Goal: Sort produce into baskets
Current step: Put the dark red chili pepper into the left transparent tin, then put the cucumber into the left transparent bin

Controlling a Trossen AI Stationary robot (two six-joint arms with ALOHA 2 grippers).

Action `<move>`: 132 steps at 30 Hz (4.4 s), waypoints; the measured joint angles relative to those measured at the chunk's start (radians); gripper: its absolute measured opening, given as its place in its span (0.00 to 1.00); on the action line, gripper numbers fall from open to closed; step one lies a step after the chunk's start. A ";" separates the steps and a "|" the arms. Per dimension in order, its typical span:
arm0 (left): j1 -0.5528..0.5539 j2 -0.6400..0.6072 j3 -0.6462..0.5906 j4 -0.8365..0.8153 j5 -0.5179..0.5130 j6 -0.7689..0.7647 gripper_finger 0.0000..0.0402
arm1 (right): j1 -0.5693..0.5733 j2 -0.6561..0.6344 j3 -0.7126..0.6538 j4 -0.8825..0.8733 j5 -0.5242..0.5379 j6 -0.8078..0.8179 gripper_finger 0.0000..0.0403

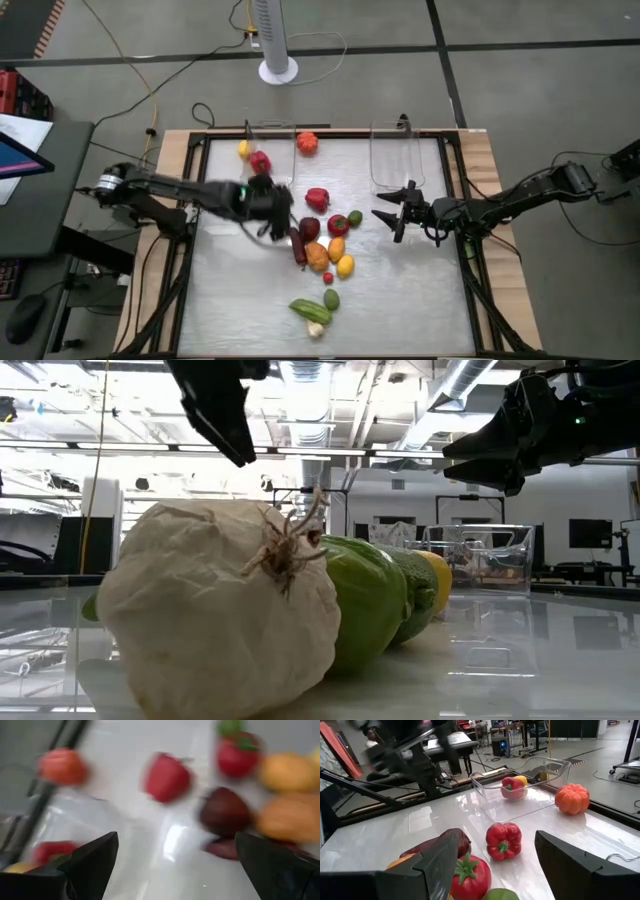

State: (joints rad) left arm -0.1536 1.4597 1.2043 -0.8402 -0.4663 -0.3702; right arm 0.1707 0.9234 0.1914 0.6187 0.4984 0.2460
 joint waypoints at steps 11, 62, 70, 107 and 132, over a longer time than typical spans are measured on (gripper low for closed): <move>-0.225 0.303 0.000 0.031 0.053 0.137 0.96 | 0.000 0.000 0.000 -0.012 0.000 0.016 0.73; -0.160 0.339 0.185 -0.290 -0.159 0.511 0.25 | -0.001 0.000 0.000 -0.035 0.000 0.018 0.73; -0.088 0.109 0.132 -0.309 -0.415 0.385 0.25 | 0.000 0.000 0.000 -0.034 0.000 0.018 0.73; -0.247 -0.023 -0.214 0.534 0.300 0.279 0.61 | 0.000 0.000 0.000 -0.037 0.000 0.018 0.73; -0.396 0.387 -0.189 0.863 0.329 0.200 0.82 | -0.003 0.000 0.000 -0.042 0.000 0.026 0.73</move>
State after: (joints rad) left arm -0.5495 1.8465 1.0157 0.0229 -0.1375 -0.1701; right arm 0.1677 0.9237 0.1917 0.5762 0.4988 0.2718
